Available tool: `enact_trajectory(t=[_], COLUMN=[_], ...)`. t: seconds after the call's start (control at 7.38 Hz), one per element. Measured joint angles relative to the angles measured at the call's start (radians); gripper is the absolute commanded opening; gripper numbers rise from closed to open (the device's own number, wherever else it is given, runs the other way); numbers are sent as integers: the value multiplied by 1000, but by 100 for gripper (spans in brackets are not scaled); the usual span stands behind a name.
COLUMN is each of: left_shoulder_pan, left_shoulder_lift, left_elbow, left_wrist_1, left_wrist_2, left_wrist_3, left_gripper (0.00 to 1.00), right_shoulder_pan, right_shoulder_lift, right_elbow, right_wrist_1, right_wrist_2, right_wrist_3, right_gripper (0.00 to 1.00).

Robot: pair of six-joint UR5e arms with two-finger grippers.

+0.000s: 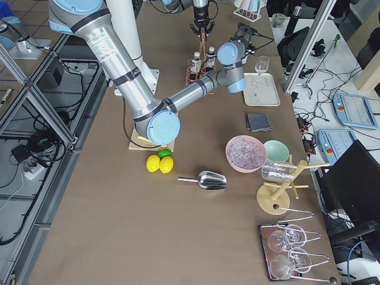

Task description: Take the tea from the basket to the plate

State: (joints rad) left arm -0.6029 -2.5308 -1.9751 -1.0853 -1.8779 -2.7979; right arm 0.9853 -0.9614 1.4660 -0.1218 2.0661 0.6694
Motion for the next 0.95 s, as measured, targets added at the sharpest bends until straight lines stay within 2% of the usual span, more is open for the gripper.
enact_trajectory(t=[0.14, 0.54, 0.95], left_shoulder_pan=[-16, -63, -110], left_shoulder_lift=[0, 5, 41], left_elbow=[-11, -40, -61], left_wrist_1=[6, 39, 50], left_wrist_2=[-3, -5, -7], left_wrist_3=[1, 36, 131], left_gripper=[0, 0, 0], right_shoulder_pan=[12, -51, -122], right_shoulder_lift=[30, 85, 174], right_elbow=[-78, -245, -425], right_wrist_1=[-1, 1, 54], right_wrist_2=[-38, -273, -455], right_wrist_3=[-40, -214, -268], right_gripper=[0, 0, 0])
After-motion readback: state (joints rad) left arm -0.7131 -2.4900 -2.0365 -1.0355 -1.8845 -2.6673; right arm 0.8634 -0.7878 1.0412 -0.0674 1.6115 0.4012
